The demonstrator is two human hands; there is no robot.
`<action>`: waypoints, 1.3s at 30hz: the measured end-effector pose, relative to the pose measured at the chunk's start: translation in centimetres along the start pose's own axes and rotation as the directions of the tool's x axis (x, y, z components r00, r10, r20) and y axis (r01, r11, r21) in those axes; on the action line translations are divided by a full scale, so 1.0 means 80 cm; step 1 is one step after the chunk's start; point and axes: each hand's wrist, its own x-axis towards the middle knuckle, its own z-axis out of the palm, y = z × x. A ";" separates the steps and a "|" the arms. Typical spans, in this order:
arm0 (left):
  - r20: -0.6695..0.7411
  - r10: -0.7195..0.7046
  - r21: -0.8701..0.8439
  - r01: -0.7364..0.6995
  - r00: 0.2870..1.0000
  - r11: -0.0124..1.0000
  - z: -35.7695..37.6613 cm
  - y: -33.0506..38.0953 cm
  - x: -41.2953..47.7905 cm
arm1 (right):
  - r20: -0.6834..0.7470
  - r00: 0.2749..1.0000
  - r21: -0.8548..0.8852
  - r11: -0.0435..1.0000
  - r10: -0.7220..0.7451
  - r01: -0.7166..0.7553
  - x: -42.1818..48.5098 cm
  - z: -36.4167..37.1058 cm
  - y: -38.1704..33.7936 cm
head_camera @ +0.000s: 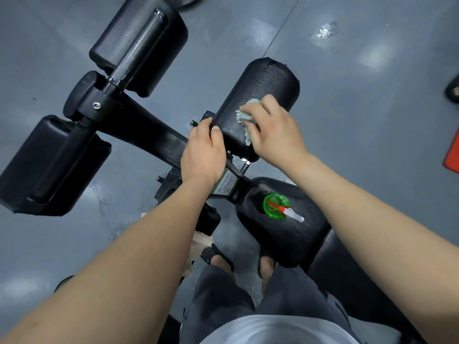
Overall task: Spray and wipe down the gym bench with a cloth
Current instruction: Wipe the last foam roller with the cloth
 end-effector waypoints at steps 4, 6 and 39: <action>0.001 0.005 -0.016 -0.005 1.000 1.000 0.000 -0.002 0.001 | -0.003 0.999 -0.090 0.995 0.044 -0.044 0.025 -0.010 0.013; -0.002 0.008 -0.027 -0.008 1.000 1.000 0.000 -0.001 -0.001 | -0.044 0.986 -0.092 0.982 0.163 -0.167 0.055 -0.017 0.029; -0.038 0.018 -0.052 -0.020 0.999 0.998 0.000 -0.006 0.000 | -0.077 0.969 -0.120 0.962 0.236 -0.244 0.067 -0.016 0.030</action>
